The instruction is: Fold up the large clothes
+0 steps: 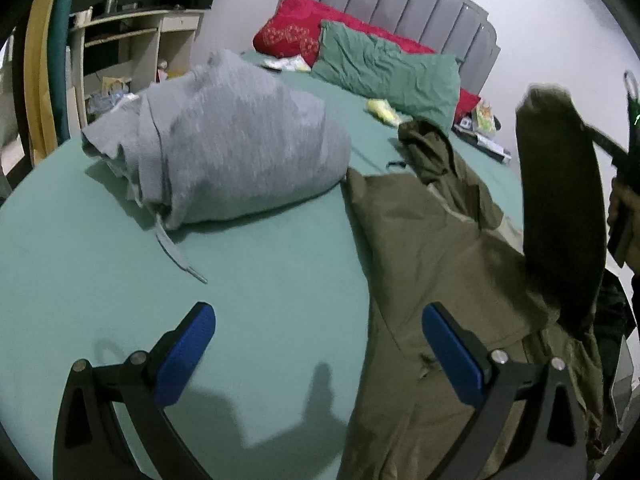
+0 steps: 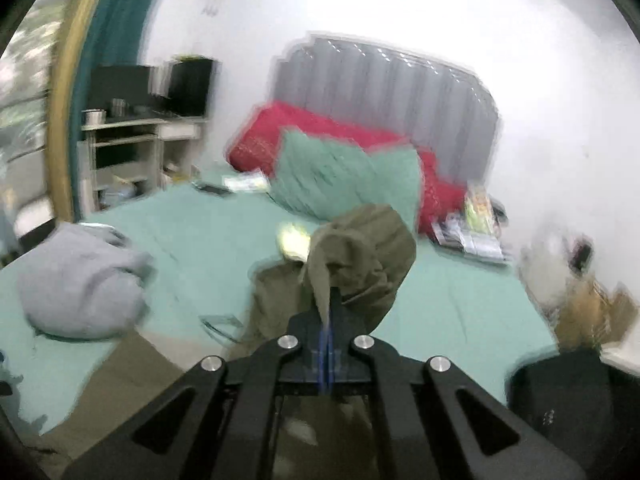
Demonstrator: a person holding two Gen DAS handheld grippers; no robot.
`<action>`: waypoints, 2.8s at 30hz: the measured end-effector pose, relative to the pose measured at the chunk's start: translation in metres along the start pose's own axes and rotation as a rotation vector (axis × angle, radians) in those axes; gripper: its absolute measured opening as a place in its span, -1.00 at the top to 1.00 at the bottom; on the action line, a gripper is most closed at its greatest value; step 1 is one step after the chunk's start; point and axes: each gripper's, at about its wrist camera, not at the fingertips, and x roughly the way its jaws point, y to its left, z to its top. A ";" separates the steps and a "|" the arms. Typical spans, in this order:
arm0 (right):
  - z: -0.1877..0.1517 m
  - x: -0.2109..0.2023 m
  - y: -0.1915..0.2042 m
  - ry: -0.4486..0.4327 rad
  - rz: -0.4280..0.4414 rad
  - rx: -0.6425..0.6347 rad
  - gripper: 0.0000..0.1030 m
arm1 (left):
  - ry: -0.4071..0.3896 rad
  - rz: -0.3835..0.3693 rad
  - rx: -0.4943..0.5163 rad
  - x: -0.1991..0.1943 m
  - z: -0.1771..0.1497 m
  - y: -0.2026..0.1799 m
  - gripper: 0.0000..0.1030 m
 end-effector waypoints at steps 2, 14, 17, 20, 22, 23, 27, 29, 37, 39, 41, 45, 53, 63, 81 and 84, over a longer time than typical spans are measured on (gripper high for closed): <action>0.000 -0.009 0.037 -0.022 0.169 -0.027 0.90 | -0.017 0.004 0.002 -0.006 0.001 0.003 -1.00; -0.162 -0.025 0.175 0.352 0.459 0.036 -0.36 | -0.010 -0.009 -0.092 -0.015 0.006 0.033 -1.00; -0.154 -0.035 0.138 0.279 0.294 0.042 -0.51 | -0.006 -0.007 -0.083 -0.012 0.004 0.030 -1.00; -0.163 -0.023 0.101 0.312 0.115 0.090 -0.61 | 0.007 0.014 -0.060 -0.004 0.003 0.024 -1.00; -0.190 0.003 0.071 0.409 0.056 0.207 -0.61 | 0.015 0.029 -0.050 0.002 0.002 0.021 -1.00; -0.208 0.018 0.064 0.499 0.132 0.265 -0.61 | 0.019 0.040 -0.046 0.005 0.002 0.021 -1.00; -0.231 0.034 0.071 0.627 0.322 0.178 -0.61 | 0.028 0.105 -0.032 0.020 0.003 0.020 -1.00; -0.211 0.028 0.057 0.558 0.367 0.213 -0.53 | 0.030 0.147 -0.030 0.025 0.002 0.023 -1.00; -0.127 0.117 -0.008 0.353 0.258 0.217 -0.54 | 0.031 0.208 -0.047 0.033 0.000 0.036 -1.00; -0.114 0.165 -0.005 0.347 0.266 0.227 -0.54 | 0.030 0.220 -0.030 0.036 -0.001 0.037 -1.00; -0.104 0.209 0.009 0.345 0.253 0.213 -0.54 | 0.025 0.221 -0.023 0.039 -0.003 0.039 -1.00; -0.094 0.291 0.043 0.379 0.199 0.119 -0.54 | 0.065 0.173 -0.050 0.050 -0.008 0.045 -1.00; -0.092 0.251 0.056 0.306 0.133 0.102 0.95 | 0.090 0.112 -0.038 0.046 -0.009 0.034 -1.00; -0.153 -0.003 0.082 0.411 0.313 0.082 0.91 | 0.042 0.044 -0.030 0.024 0.000 0.005 -1.00; -0.046 0.127 0.112 0.378 0.140 -0.569 -0.55 | 0.097 0.024 -0.078 0.038 -0.006 0.019 -1.00; -0.065 0.193 0.126 0.471 0.149 -0.650 -0.55 | 0.108 0.045 -0.086 0.046 -0.002 0.026 -1.00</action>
